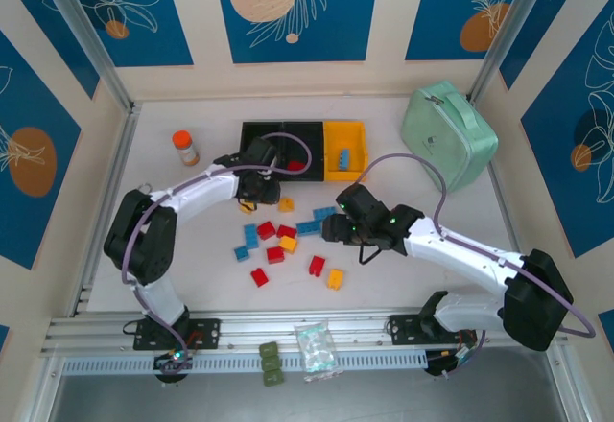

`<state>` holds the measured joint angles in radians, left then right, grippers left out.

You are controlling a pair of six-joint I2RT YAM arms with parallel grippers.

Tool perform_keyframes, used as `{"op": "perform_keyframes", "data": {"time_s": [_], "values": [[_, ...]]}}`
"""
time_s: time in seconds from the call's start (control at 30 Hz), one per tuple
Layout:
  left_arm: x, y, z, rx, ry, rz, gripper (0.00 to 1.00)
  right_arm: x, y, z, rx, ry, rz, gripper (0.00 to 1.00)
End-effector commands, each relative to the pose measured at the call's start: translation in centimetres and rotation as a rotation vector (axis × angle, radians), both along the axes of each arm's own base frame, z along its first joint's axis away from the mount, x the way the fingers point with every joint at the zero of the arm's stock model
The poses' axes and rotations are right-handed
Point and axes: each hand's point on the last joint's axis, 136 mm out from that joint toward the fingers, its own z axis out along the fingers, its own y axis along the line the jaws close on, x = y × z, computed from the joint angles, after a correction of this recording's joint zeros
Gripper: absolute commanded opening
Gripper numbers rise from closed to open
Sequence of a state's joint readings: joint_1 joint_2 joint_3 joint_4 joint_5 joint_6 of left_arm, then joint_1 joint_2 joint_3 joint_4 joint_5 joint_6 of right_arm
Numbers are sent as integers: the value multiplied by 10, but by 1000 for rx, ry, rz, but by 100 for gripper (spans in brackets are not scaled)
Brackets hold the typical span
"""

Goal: Sort the legos into containers by color

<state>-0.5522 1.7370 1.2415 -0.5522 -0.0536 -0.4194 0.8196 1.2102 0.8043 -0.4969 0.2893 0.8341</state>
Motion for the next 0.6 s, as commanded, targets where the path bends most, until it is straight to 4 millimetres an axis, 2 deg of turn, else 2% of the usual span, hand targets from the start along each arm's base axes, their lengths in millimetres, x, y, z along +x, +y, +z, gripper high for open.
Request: {"op": "perform_keyframes", "data": {"time_s": [0.0, 0.13, 0.33, 0.47, 0.57], "values": [[12, 5, 28, -13, -37, 3, 26, -1, 18, 19, 72, -67, 76, 61], [32, 9, 41, -16, -57, 21, 26, 1, 26, 31, 105, -106, 101, 61], [72, 18, 52, 5, -90, 69, 27, 1, 26, 31, 103, -106, 93, 61], [99, 21, 49, 34, -94, 89, 27, -1, 23, 26, 100, -93, 81, 61], [114, 23, 40, 63, -87, 102, 28, -2, 21, 24, 96, -87, 73, 61]]}}
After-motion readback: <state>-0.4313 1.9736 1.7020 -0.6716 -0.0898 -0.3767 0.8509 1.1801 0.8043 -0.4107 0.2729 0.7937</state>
